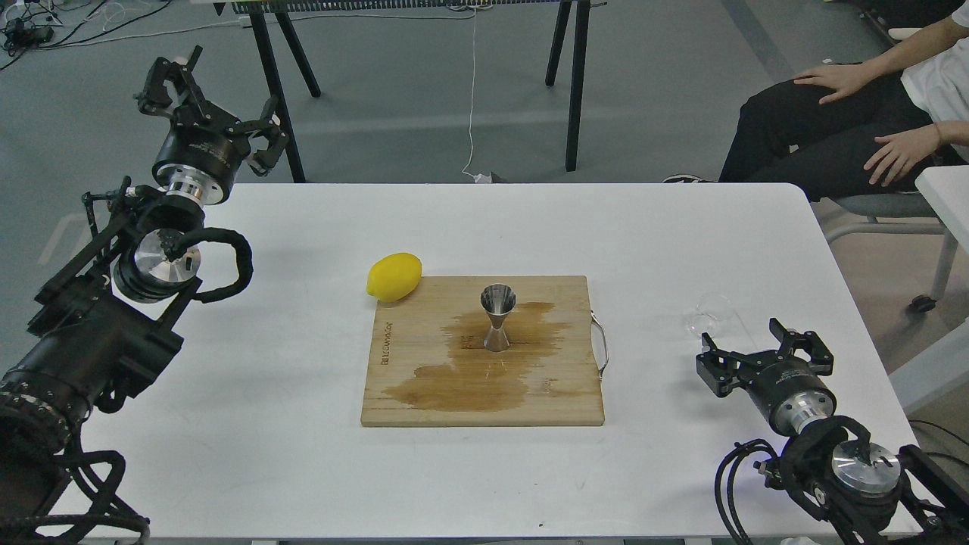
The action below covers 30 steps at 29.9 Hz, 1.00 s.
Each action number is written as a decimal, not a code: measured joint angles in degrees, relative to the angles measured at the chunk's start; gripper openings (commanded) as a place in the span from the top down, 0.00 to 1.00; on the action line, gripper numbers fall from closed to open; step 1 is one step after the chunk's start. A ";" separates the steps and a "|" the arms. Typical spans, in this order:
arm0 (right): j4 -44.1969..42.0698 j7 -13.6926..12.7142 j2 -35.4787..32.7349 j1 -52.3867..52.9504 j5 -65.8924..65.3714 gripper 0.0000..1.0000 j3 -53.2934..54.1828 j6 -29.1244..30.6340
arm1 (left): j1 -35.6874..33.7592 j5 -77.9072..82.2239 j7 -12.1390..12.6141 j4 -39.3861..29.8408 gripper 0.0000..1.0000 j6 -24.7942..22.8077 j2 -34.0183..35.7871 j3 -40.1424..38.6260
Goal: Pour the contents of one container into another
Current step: 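Move the right gripper toward the small clear glass, then grasp the clear glass with the right gripper and lift it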
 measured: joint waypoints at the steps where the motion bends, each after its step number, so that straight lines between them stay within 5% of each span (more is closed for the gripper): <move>1: -0.91 -0.10 0.44 0.64 0.00 0.00 0.04 0.14 | 0.02 0.01 0.00 0.00 0.00 0.00 0.15 0.03; 17: -15.18 -1.01 6.08 8.32 -0.09 0.03 -0.05 4.11 | 0.27 0.11 -0.44 0.08 0.00 0.61 0.59 0.46; 25: -18.51 -2.98 6.18 10.65 -0.01 0.16 -0.04 5.16 | 0.10 0.18 -0.20 0.08 0.00 0.78 0.79 0.58; 30: -21.54 -3.35 6.66 12.64 0.05 0.33 0.24 5.17 | 0.10 0.34 -0.14 0.18 0.00 0.79 0.82 0.58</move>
